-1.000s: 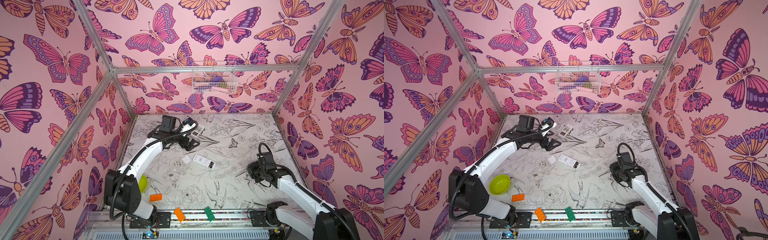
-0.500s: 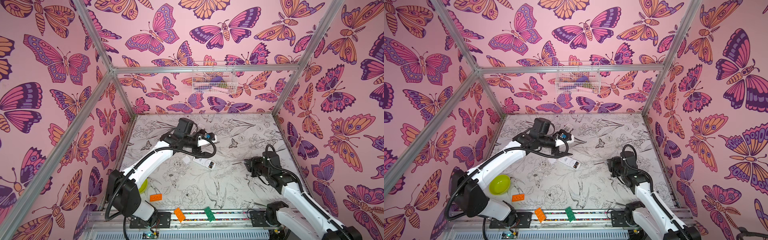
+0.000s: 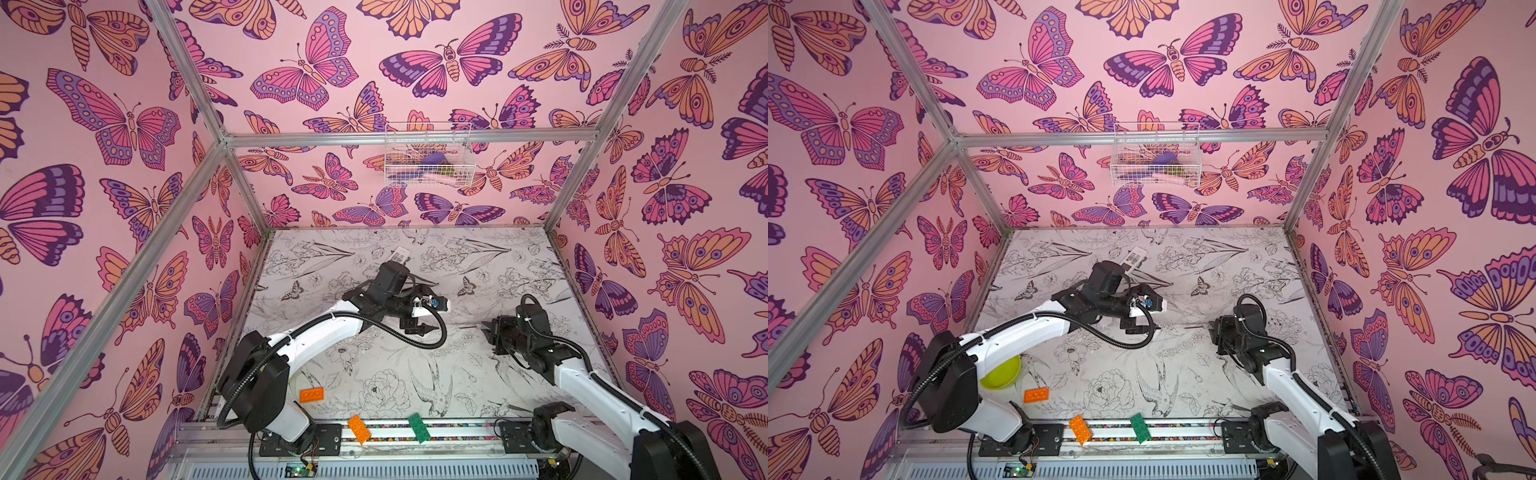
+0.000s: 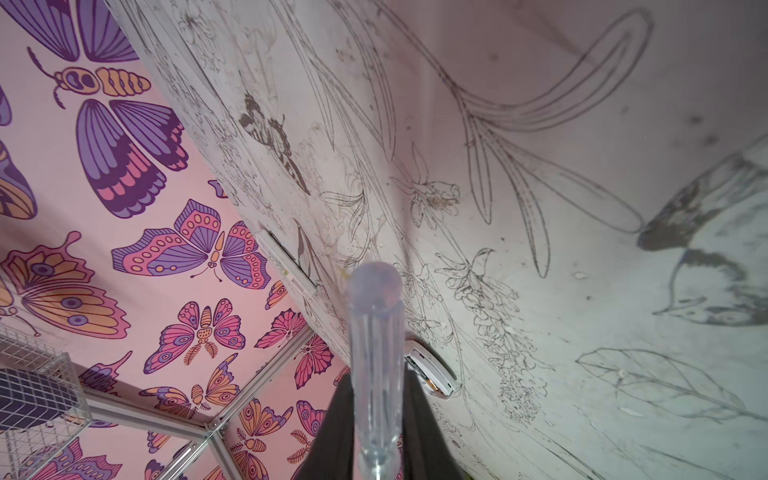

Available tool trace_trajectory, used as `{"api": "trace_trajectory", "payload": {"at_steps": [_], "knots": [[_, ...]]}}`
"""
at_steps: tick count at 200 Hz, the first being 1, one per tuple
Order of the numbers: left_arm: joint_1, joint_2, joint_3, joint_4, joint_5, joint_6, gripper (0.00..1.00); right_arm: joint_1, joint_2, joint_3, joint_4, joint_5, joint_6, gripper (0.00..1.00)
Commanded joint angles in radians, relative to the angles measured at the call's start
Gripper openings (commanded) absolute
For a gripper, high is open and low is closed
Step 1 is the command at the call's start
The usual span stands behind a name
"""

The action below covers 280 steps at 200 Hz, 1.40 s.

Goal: Unload the batteries from the remote control
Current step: 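Lift the screwdriver with the right gripper while the left gripper reaches toward it, then grasp the screwdriver near its shaft with the left gripper while the right holds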

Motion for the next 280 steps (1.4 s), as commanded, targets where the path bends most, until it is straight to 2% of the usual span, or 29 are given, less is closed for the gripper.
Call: {"api": "trace_trajectory", "payload": {"at_steps": [1, 60, 102, 147, 199, 242, 280], "knots": [[-0.028, 0.031, -0.037, 0.101, -0.021, 0.002, 0.81, 0.027, 0.042, 0.023, 0.118, -0.001, 0.065, 0.02], [-0.113, 0.128, -0.051, 0.257, -0.13, 0.025, 0.74, 0.062, 0.093, 0.067, 0.148, 0.0, 0.075, 0.01], [-0.123, 0.172, -0.048, 0.293, -0.173, 0.013, 0.71, 0.079, 0.12, 0.085, 0.167, -0.009, 0.075, 0.01], [-0.136, 0.206, -0.038, 0.312, -0.189, 0.009, 0.63, 0.088, 0.127, 0.084, 0.173, -0.009, 0.075, 0.01], [-0.146, 0.21, -0.042, 0.333, -0.186, -0.004, 0.49, 0.096, 0.133, 0.082, 0.174, -0.002, 0.073, 0.0], [-0.152, 0.211, -0.044, 0.354, -0.196, -0.008, 0.28, 0.102, 0.141, 0.081, 0.186, 0.0, 0.075, 0.0], [-0.154, 0.21, -0.055, 0.368, -0.217, -0.005, 0.18, 0.102, 0.127, 0.076, 0.175, 0.007, 0.076, 0.0]]}}
